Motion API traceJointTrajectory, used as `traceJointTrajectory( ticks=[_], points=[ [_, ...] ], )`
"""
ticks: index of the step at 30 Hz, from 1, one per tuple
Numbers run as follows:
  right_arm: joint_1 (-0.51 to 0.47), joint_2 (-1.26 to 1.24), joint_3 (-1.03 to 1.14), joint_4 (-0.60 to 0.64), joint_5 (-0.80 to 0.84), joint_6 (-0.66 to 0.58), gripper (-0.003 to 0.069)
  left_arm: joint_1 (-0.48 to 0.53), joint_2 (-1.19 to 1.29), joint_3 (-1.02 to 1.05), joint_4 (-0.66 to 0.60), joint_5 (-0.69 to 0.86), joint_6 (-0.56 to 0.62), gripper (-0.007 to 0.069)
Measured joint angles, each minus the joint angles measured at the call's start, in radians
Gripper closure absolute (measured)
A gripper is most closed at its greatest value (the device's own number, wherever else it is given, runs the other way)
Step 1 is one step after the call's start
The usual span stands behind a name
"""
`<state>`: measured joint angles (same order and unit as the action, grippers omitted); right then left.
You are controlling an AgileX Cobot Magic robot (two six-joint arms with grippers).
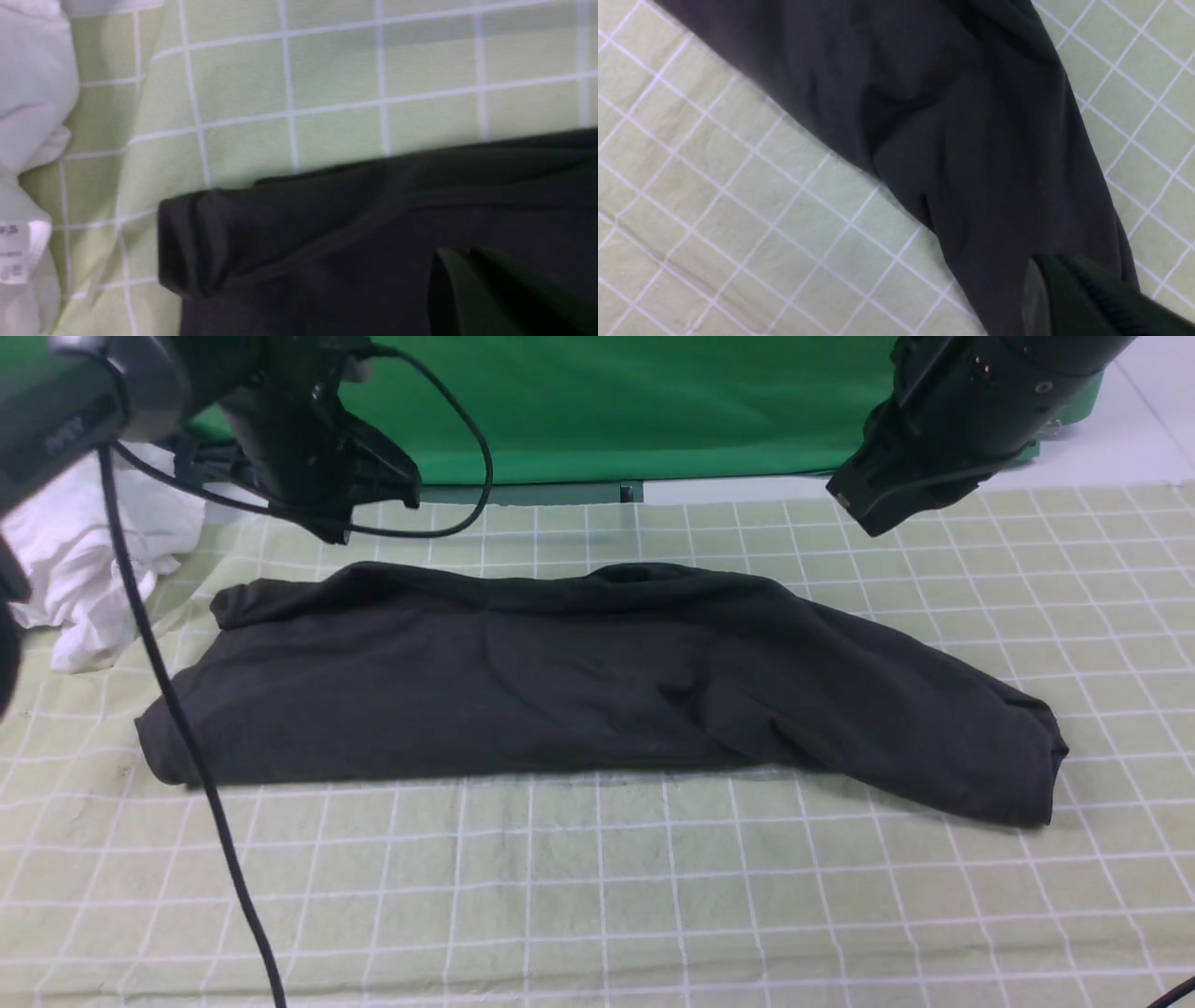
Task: Fold a long-sleeved shirt over a green coffee tablecloth.
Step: 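Pull the folded dark garment lengthwise by its ends to straighten it flat on the table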
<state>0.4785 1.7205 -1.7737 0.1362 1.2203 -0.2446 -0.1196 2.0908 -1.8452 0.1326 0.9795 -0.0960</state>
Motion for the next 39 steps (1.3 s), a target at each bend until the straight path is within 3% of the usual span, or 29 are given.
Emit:
traceJointTrajectory(
  ticks=[9,20,27,33,39],
  points=[
    [0.0,-0.001,0.0,0.003,0.0,0.0,0.0651,0.003,0.057,0.091,-0.061,-0.01,0.04,0.0613],
    [0.0,-0.001,0.0,0.003,0.0,0.0,0.0641,0.117,0.156,0.089,0.04,-0.282,-0.05,0.0613],
    [0.0,-0.001,0.0,0.003,0.0,0.0,0.0634,0.159,0.098,0.018,0.055,-0.209,-0.05,0.0611],
    [-0.009,-0.003,0.0,-0.092,0.0,0.005,0.0627,0.158,-0.037,0.019,-0.158,-0.014,0.096,0.0611],
    [-0.115,-0.003,0.0,-0.136,0.0,0.023,0.0619,0.148,-0.246,0.266,-0.302,-0.026,0.181,0.0611]
  ],
)
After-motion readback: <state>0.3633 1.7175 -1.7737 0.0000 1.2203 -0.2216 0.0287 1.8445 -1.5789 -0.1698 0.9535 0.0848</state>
